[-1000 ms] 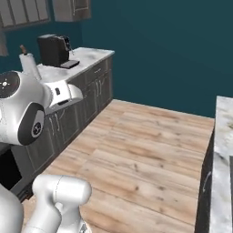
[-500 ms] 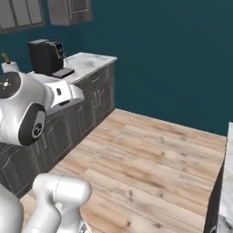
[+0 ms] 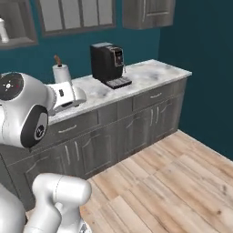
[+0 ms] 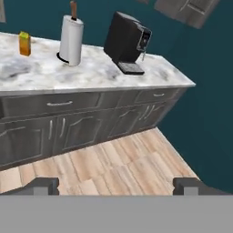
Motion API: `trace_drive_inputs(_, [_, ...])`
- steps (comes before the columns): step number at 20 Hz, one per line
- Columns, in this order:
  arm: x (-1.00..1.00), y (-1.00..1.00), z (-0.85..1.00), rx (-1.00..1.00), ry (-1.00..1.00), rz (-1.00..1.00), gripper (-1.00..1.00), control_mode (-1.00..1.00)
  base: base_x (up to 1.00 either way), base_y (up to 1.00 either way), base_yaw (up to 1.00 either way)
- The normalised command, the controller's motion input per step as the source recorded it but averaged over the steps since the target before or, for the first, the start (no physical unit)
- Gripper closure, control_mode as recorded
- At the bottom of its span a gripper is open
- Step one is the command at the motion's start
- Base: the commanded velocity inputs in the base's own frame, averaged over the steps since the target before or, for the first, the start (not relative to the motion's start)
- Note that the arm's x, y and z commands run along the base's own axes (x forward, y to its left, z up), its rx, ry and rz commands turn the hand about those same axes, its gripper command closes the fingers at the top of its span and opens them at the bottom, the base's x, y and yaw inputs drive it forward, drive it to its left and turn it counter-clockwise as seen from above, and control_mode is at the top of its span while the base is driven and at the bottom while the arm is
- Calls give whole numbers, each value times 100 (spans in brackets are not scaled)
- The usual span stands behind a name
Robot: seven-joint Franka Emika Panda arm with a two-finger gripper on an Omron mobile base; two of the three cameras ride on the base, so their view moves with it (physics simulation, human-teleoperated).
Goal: Sort all alcoholic drinks to one cabinet, and non-alcoholic drinks to the other.
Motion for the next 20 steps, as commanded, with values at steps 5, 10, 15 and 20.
trace_drive_inputs(5, [0,0,0,0,0,0,-100,100,100,-8,68])
trace_drive_inputs(10, [0,0,0,0,0,0,-100,100,96,-24,56])
trace_drive_inputs(15, [0,0,0,0,0,0,-100,100,82,-19,54])
trace_drive_inputs(20, [0,0,0,0,0,0,-100,100,72,-15,54])
